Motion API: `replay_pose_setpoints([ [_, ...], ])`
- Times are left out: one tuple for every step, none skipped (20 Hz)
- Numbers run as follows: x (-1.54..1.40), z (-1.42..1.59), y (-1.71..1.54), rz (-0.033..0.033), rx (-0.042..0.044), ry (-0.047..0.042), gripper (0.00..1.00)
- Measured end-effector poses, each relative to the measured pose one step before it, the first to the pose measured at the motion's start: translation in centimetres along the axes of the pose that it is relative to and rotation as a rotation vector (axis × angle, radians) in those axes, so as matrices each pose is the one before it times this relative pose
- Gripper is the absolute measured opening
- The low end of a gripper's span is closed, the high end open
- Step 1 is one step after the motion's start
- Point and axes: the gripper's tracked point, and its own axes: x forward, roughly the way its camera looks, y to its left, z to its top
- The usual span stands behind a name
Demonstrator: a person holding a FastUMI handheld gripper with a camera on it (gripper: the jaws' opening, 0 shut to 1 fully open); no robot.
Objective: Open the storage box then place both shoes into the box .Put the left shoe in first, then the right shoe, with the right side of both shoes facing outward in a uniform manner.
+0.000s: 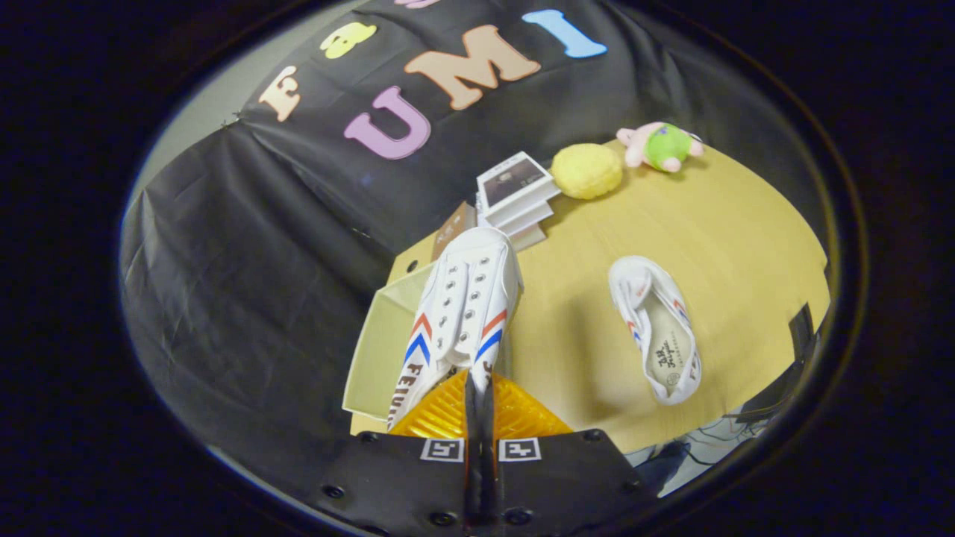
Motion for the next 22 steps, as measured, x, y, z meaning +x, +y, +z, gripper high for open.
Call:
replay_pose_setpoints([
  [0.170,0.395,1.459,0.02151,-0.01059,0.00374,0.03],
  [0.263,0.182,1.491,0.02361,-0.00284,0.00882,0.03],
  [0.664,0.142,1.345,0.01863,0.00879,0.00987,0.03],
  [0.847,-0.062,1.235,0.02066,0.01005,0.01260,0.03],
  [1.128,-0.291,1.148,0.01626,0.00519,0.01934,0.03],
  [0.899,-0.414,0.727,0.00491,0.00707,0.01810,0.03],
  [1.220,-0.507,0.540,-0.00443,-0.00105,0.02449,0.03],
  [1.145,-0.702,0.367,-0.01650,-0.00572,0.03147,0.03],
  [1.252,-0.630,0.171,-0.02404,-0.01093,0.03180,0.03],
  [1.180,-0.724,0.031,-0.02684,-0.01519,0.03394,0.03],
  [1.229,-0.650,-0.128,-0.02943,-0.00721,0.03346,0.03],
  [1.138,-0.483,-0.038,-0.02912,0.00218,0.02964,0.03],
  [1.248,-0.453,0.019,-0.02322,0.00138,0.02498,0.03],
  [0.460,-0.253,0.265,-0.01717,-0.00127,0.01799,0.03],
  [0.741,0.412,0.317,-0.00786,0.00682,-0.00016,0.03],
  [0.510,-0.131,0.068,-0.00620,0.01153,0.01851,0.03],
  [0.690,0.393,0.153,-0.00127,0.01009,0.00662,0.03],
  [0.576,0.389,0.308,0.00528,0.00907,0.00548,0.03],
  [0.415,0.284,0.520,0.00605,0.01453,0.00784,0.03],
  [0.368,0.055,0.138,-0.00877,0.00267,0.01012,0.03],
  [0.447,0.286,-0.278,-0.02267,-0.01741,-0.00446,0.03],
  [0.618,-0.024,-0.231,-0.01823,-0.01286,0.00664,0.03],
])
